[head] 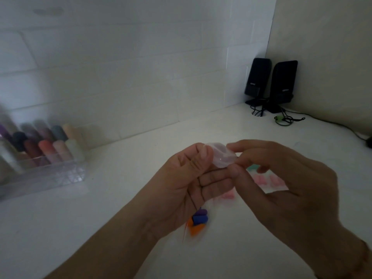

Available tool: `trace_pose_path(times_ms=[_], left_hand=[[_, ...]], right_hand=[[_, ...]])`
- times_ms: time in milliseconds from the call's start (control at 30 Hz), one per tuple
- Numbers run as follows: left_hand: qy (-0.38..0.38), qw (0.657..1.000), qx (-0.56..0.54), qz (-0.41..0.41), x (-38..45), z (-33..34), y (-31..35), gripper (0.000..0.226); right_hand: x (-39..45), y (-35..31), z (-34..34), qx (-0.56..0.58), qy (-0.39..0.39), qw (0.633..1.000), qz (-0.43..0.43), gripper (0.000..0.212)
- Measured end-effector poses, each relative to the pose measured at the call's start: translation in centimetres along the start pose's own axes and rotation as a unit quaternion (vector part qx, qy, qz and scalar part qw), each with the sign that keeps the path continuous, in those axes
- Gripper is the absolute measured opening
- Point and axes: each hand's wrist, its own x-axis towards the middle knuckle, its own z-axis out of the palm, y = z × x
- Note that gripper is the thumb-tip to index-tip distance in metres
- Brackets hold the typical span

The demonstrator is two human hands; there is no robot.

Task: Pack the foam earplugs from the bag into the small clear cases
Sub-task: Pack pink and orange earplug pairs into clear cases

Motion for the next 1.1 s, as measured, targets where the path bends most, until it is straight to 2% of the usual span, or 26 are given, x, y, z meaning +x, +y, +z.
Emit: trace_pose_path(times_ms=[67,100,133,200,233,300,367,433,600,733,867,967,1033,1100], left_hand=[[-0.003,1.0,0.014,0.025,0.0,0.2,0.0,0.049],[0.0,0.999,0.031,0.037,0.0,0.3,-0.1,0.046],[0.01,0.997,0.052,0.049,0.0,0.4,-0.2,0.042],[0.032,0.994,0.071,0.073,0.1,0.5,-0.5,0.042],[0.024,0.995,0.059,0.08,0.1,0.5,-0.6,0.043],[-0.023,0.997,0.017,0.065,0.0,0.7,-0.6,0.046],[-0.047,0.999,-0.009,0.01,-0.1,0.9,-0.4,0.054],[-0.052,0.998,-0.011,-0.022,-0.2,1.0,-0.5,0.06],[-0.029,0.999,-0.013,0.036,-0.2,0.7,-0.2,0.051],[-0.009,0.999,-0.008,0.05,0.0,0.4,-0.4,0.056],[0.007,0.997,0.025,0.069,0.2,0.3,-0.4,0.049],[0.009,0.995,0.06,0.074,0.2,0.0,-0.3,0.046],[0.002,0.995,0.068,0.068,0.2,-0.1,-0.4,0.044],[-0.007,0.993,0.094,0.065,0.2,-0.2,-0.3,0.043]], right_hand=[[-0.5,2.0,0.1,-0.027,-0.047,0.998,0.013,0.026],[-0.3,2.1,0.1,-0.038,-0.113,0.993,0.023,0.029],[0.1,1.7,0.2,-0.074,-0.085,0.994,-0.006,0.033],[0.9,-0.6,0.8,-0.095,0.118,0.988,-0.041,0.032],[-0.1,-1.5,0.8,-0.071,0.157,0.984,-0.053,0.03],[-0.2,-1.3,1.4,0.046,0.185,0.981,-0.035,0.025],[0.0,-1.2,1.7,0.148,0.163,0.975,-0.007,0.024],[-0.3,-1.2,2.1,0.166,0.145,0.975,-0.011,0.025],[0.1,-0.9,1.0,0.073,0.182,0.979,-0.061,0.033],[0.7,0.3,0.6,0.061,0.128,0.986,-0.092,0.013],[1.4,1.8,1.1,0.032,0.04,0.998,0.026,0.013],[0.6,-0.3,1.1,-0.059,0.159,0.985,-0.035,0.022],[-0.5,-1.6,0.9,-0.091,0.194,0.974,-0.068,0.023],[-0.2,-1.4,1.0,-0.091,0.201,0.974,-0.059,0.025]])
